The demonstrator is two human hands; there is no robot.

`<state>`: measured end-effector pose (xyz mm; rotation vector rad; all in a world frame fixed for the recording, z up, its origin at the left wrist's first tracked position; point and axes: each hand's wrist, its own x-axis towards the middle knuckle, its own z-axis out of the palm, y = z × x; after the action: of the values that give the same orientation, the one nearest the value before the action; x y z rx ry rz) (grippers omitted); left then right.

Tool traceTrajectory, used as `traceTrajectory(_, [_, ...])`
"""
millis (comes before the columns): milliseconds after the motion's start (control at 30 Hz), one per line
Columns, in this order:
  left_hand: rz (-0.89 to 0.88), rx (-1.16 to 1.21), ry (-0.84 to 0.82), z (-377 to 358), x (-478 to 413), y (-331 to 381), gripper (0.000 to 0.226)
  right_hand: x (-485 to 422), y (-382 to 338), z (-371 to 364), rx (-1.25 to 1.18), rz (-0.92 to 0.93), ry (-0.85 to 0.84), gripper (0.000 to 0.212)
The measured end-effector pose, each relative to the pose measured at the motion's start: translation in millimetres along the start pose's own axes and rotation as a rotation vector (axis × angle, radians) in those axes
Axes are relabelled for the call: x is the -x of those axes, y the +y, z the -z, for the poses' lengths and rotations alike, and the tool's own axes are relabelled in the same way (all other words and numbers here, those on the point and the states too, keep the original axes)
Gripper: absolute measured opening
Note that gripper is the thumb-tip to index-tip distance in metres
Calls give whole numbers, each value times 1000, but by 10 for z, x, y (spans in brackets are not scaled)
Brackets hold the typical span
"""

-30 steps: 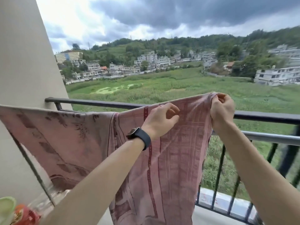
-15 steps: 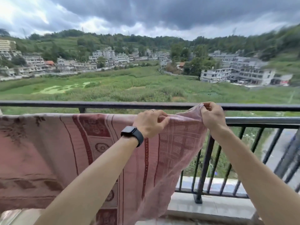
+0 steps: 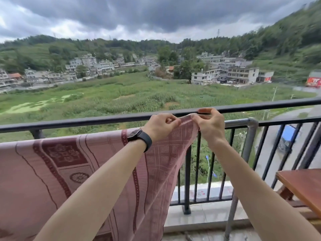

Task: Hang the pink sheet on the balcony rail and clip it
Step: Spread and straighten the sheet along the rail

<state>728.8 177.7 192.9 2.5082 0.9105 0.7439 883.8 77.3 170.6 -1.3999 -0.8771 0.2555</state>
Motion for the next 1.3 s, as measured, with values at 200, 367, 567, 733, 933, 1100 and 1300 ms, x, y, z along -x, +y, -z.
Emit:
traceTrajectory(200, [-3, -85, -143, -611, -419, 545, 38, -170, 480, 772, -62, -101, -17, 39])
traceTrajectory(367, [-59, -78, -120, -1003, -733, 1018, 31, -402, 702, 1241, -64, -72, 24, 33])
traceTrajectory(567, [-175, -73, 102, -1445, -1064, 1420, 14, -715, 835, 1787, -177, -15, 151, 22])
traceTrajectory(733, [-276, -179, 209, -1792, -1355, 1704, 18, -1001, 1025, 2137, -177, -65, 225, 20])
traceTrajectory(933, [-208, -343, -122, -2126, -1522, 1898, 37, -1006, 1477, 2319, -6, -249, -36, 31])
traceTrajectory(1100, [-195, -476, 76, -2245, -1384, 1882, 38, -918, 1864, 2460, -54, -220, -490, 54])
traceTrajectory(1300, [-171, -425, 725, -2802, -896, 1783, 34, -1004, 2250, 2495, -131, 2, -698, 8])
